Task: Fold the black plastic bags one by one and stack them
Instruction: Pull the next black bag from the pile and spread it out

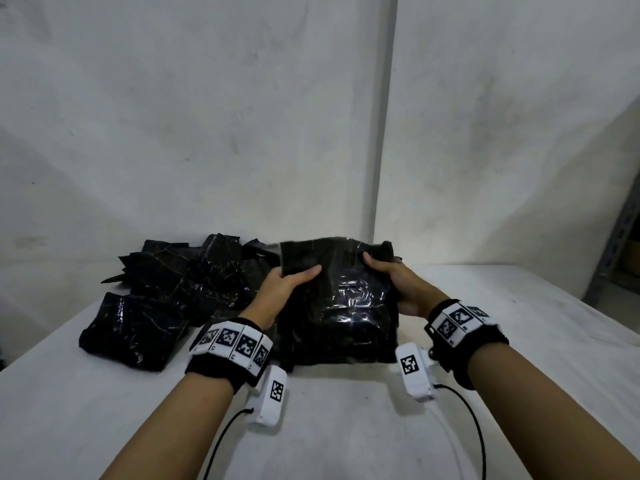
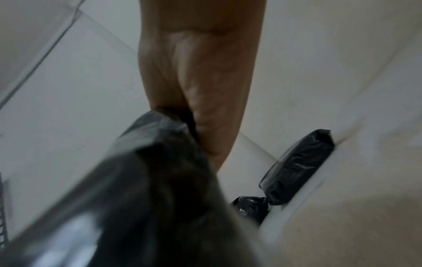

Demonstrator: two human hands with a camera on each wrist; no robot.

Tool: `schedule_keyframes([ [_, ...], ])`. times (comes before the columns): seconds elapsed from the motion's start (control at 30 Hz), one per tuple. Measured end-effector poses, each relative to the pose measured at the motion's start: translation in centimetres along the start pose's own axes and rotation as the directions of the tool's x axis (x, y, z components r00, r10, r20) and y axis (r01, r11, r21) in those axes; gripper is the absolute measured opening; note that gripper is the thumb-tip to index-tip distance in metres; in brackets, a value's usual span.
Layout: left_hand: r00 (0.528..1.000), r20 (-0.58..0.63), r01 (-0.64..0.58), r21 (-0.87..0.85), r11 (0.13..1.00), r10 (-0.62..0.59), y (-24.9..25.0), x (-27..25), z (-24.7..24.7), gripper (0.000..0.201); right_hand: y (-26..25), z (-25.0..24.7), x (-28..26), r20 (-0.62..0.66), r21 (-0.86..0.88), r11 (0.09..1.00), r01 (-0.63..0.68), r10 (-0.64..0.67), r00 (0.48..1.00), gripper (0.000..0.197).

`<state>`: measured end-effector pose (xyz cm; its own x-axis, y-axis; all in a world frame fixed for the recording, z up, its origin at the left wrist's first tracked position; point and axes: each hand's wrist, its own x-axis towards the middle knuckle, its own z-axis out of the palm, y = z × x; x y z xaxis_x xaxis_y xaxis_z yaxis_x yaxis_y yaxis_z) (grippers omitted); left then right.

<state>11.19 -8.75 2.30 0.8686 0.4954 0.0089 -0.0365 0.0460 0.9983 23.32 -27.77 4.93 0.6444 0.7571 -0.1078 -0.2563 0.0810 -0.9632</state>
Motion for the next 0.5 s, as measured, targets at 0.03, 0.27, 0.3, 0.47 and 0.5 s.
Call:
schedule_keyframes([
  [0.03, 0.998, 0.055, 0.023, -0.033, 0.999, -0.021, -0.3, -0.2, 0.1, 0.049, 0.3, -0.6, -0.1, 0.01, -0.019, 0.998, -0.054, 0.054, 0.998, 0.029],
  [0.27, 0.98, -0.022, 0.198, 0.015, 0.98, -0.198, -4.2, -0.2, 1.6, 0.035, 3.5, -4.1, 0.4, -0.075, -0.233, 0.942, -0.242, 0.231, 0.97, 0.024],
  [0.3, 0.977, -0.033, 0.209, 0.002, 0.978, -0.209, -4.5, -0.1, 1.7, 0.036, 3.7, -4.5, 0.6, -0.08, -0.247, 0.94, -0.235, 0.222, 0.972, 0.028],
  [0.47, 0.961, 0.085, 0.269, -0.042, 0.962, -0.265, -4.2, -0.2, 1.6, 0.026, 3.4, -5.6, 0.9, -0.084, -0.364, 0.911, -0.192, 0.174, 0.981, 0.015],
  [0.5, 0.958, 0.105, 0.271, -0.046, 0.961, -0.265, -4.2, -0.2, 1.5, 0.022, 3.3, -5.6, 1.0, -0.089, -0.378, 0.908, -0.178, 0.156, 0.984, 0.009],
])
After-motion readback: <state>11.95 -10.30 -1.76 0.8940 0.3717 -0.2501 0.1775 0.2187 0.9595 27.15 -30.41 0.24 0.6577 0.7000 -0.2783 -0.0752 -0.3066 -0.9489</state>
